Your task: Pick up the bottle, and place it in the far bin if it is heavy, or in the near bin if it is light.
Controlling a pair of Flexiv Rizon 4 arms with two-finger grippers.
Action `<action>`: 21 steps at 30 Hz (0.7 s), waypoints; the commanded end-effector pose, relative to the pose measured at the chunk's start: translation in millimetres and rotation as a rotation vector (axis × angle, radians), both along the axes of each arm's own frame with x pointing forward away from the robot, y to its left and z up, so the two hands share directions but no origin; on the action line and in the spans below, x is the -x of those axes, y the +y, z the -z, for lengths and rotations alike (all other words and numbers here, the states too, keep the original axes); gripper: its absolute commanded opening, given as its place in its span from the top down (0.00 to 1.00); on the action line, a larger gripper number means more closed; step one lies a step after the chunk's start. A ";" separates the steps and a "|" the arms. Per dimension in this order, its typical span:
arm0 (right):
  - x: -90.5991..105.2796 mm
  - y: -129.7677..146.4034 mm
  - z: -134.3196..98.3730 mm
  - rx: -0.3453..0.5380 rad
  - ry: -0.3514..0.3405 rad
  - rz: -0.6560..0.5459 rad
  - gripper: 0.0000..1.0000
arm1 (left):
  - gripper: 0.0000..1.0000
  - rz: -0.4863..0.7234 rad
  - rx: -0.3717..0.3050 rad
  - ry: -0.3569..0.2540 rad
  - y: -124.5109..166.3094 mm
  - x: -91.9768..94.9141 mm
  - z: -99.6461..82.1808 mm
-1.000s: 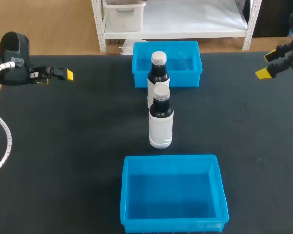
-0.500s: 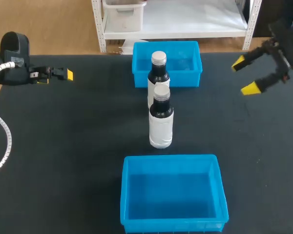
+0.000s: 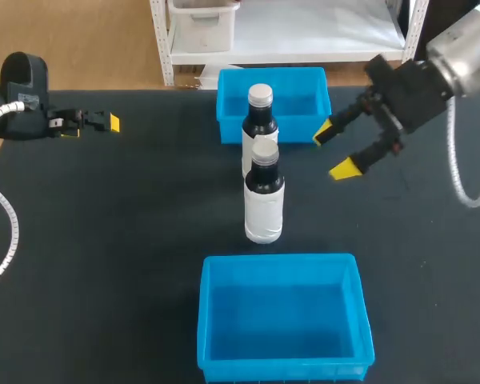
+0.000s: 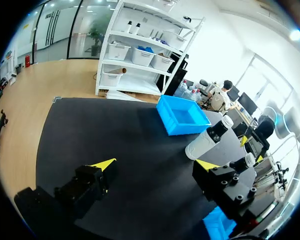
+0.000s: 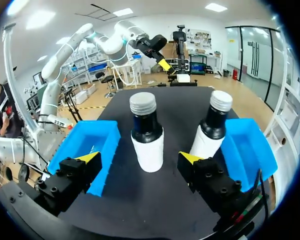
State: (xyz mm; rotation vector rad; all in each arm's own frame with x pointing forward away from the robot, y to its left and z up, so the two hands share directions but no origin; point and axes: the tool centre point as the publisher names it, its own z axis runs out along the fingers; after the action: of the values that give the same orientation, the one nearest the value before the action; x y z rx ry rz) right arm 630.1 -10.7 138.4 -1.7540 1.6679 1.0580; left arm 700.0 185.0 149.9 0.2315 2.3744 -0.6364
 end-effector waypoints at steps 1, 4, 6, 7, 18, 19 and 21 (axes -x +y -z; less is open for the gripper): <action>8.6 20.5 4.6 0.010 -0.026 0.015 0.00 | 0.00 0.000 0.000 0.000 0.0 0.0 0.0; 10.8 31.7 5.6 0.011 -0.022 0.006 0.00 | 0.00 0.000 0.000 0.000 0.0 0.0 0.0; 13.2 38.5 6.7 0.007 -0.012 0.007 0.00 | 0.00 0.000 0.000 0.000 0.0 0.0 0.0; 14.9 41.8 7.4 0.002 -0.006 0.007 0.00 | 0.00 0.000 0.000 0.000 0.0 0.0 0.0; 20.1 74.6 18.4 -0.011 0.020 0.026 0.00 | 0.00 0.000 0.000 0.000 0.0 0.0 0.0; 19.4 76.6 19.1 -0.012 0.020 0.030 0.00 | 0.00 0.000 0.000 0.000 0.0 0.0 0.0; 18.2 79.7 19.7 -0.019 0.021 0.036 0.00 | 0.00 0.000 0.000 0.000 0.0 0.0 0.0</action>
State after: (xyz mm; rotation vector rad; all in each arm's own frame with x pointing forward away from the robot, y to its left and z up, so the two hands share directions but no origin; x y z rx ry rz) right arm 609.4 63.3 121.7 -1.7009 1.6920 1.0730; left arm 700.0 184.9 149.9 0.2315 2.3744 -0.6364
